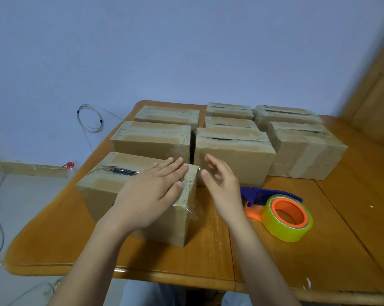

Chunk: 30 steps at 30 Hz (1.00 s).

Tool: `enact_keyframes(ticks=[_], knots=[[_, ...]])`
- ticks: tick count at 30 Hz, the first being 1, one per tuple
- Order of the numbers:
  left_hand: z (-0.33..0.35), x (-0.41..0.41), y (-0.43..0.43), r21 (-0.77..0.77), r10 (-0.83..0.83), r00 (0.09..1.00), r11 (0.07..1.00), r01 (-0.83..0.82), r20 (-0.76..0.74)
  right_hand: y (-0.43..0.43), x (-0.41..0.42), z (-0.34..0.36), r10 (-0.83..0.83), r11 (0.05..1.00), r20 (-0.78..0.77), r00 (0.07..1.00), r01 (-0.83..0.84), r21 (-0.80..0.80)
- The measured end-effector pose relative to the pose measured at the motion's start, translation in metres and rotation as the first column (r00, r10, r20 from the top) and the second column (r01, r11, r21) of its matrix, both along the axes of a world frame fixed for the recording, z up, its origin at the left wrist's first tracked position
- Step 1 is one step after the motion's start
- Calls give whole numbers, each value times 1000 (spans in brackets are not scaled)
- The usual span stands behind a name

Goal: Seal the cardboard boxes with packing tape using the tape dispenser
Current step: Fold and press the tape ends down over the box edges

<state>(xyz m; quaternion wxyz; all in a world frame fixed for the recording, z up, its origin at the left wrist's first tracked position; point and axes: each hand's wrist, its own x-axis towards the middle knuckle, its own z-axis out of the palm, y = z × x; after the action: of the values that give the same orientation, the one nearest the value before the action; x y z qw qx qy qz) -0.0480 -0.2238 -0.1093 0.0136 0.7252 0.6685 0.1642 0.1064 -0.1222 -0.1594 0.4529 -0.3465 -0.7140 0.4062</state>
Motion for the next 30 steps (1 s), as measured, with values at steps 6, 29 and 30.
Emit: enact_keyframes(ticks=[6,29,30], knots=[[2,0,0,-1,3,1000,1000,-3,-2,4,-2,0,115,973,-193,974,-149,-175],[0,6,0,20,32,999,999,-31,-44,-37,-5,-17,59,998,-75,995,-59,1],[0,7,0,28,36,998,999,-34,-46,-37,-2,-17,85,996,-48,995,-86,-25]])
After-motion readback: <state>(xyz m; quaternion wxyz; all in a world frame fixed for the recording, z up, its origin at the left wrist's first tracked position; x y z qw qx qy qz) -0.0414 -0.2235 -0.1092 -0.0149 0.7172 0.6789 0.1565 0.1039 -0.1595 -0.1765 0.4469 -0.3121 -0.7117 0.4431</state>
